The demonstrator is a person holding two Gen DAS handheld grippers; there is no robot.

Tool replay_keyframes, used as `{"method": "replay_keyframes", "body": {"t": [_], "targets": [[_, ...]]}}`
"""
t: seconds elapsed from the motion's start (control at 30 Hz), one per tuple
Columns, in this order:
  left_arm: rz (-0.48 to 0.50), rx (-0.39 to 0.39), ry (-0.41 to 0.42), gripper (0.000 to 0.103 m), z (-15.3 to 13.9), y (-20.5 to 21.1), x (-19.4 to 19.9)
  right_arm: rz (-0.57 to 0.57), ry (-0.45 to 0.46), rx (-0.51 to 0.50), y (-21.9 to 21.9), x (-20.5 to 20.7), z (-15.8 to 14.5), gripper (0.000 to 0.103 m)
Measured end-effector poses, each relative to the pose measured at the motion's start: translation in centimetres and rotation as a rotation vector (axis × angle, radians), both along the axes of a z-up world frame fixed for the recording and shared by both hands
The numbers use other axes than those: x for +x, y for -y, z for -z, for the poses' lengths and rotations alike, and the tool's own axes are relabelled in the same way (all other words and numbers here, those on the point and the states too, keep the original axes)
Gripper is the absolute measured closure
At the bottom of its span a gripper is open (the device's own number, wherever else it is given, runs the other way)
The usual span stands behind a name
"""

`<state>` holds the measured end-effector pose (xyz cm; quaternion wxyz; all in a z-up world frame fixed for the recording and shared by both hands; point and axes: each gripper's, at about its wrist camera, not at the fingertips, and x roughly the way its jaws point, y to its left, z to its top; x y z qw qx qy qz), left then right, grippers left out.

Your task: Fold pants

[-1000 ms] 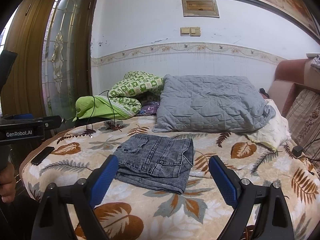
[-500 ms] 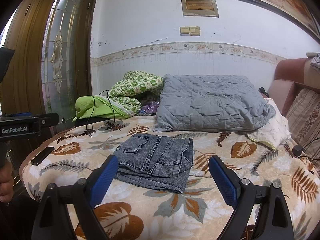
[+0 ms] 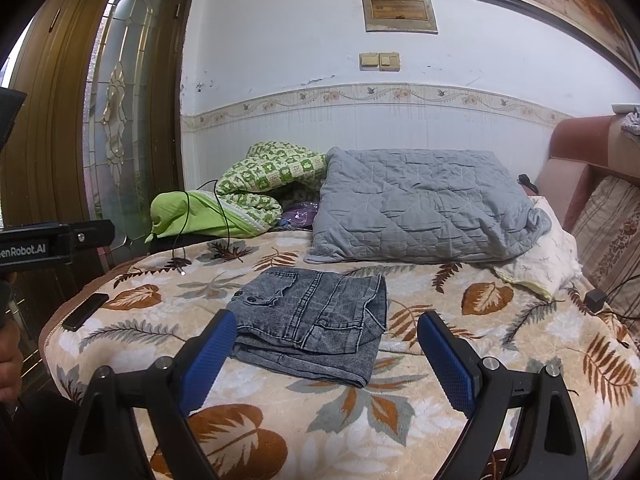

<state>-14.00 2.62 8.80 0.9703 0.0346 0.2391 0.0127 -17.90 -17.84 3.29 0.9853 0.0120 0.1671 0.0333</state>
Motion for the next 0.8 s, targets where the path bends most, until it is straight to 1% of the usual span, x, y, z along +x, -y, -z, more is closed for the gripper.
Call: {"method": "replay_keyframes", "body": {"t": [0.8], "targets": [[0.015,0.0,0.023,0.002,-1.1,0.2,-0.7,0.005,0.008,0.006,-0.1,0.0,-0.2,0.009]]}}
